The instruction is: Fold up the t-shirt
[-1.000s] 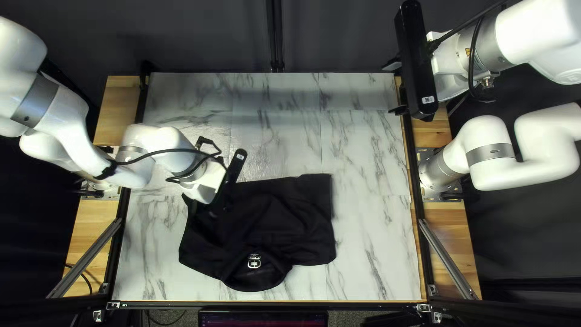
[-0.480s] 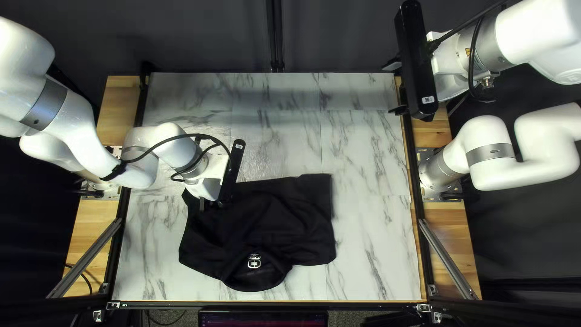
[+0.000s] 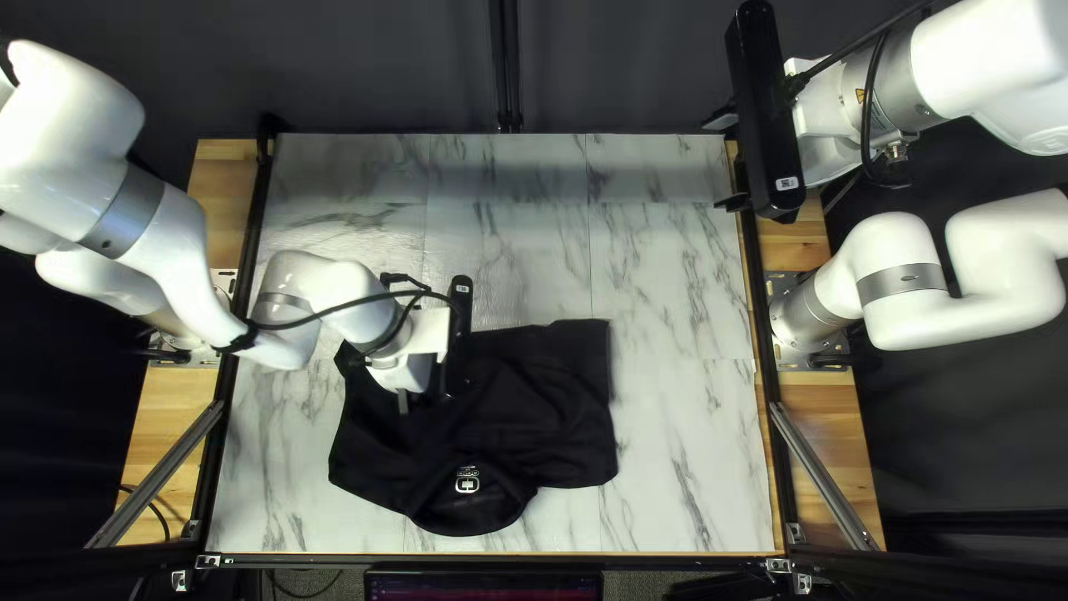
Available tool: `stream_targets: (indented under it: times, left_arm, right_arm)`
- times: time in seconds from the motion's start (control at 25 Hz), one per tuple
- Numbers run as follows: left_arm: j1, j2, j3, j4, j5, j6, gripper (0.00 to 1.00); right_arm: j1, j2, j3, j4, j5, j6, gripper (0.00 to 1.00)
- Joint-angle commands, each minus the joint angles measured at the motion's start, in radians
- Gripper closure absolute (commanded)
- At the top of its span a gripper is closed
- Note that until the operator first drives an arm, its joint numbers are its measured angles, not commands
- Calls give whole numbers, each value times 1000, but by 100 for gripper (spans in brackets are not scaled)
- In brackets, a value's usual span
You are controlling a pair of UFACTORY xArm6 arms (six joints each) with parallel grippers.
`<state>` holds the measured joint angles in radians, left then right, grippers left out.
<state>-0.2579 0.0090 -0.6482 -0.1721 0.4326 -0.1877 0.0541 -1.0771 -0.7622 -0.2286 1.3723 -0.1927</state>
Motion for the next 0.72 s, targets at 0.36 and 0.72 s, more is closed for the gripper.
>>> stream_targets:
  times: [0.36, 0.72]
  left_arm:
    - [50, 65, 14, -209, -77, 110, 0]
    - [-13, 109, 39, -401, -154, 212, 9]
  right_arm:
    - [0, 0, 0, 0, 0, 0, 0]
    - [0, 0, 0, 0, 0, 0, 0]
